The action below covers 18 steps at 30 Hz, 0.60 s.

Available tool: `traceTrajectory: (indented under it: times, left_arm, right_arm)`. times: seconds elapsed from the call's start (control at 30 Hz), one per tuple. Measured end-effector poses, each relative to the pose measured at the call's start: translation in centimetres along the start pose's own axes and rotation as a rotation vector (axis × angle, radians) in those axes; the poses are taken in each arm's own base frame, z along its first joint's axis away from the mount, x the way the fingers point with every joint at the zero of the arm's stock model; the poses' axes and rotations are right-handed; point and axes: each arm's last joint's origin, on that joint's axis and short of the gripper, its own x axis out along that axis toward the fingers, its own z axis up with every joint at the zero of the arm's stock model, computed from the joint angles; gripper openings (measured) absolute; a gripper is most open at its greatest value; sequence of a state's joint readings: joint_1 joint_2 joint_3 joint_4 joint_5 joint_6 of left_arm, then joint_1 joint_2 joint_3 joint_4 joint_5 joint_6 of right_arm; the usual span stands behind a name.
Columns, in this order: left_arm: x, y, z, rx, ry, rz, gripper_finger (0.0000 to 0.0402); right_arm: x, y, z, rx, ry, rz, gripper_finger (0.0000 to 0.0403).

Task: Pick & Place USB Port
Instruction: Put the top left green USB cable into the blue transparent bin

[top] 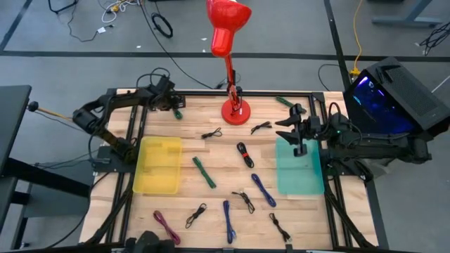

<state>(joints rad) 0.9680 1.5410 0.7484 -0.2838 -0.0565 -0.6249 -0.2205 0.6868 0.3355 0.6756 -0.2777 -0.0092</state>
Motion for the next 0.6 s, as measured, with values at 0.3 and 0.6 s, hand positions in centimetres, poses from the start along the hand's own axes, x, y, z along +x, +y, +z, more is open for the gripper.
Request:
traceTrajectory:
  times: [0.3,0.6]
  left_arm:
    - [0.1,-0.1,-0.1,-0.011,-0.003,0.027,0.0138]
    - [0.9,-1.0,-1.2,0.011,0.027,0.085,0.0138]
  right_arm:
    - [0.0,0.0,0.0,0.000,-0.001,0.012,0.0151]
    - [0.0,0.2,0.0,0.006,-0.005,0.042,0.0151]
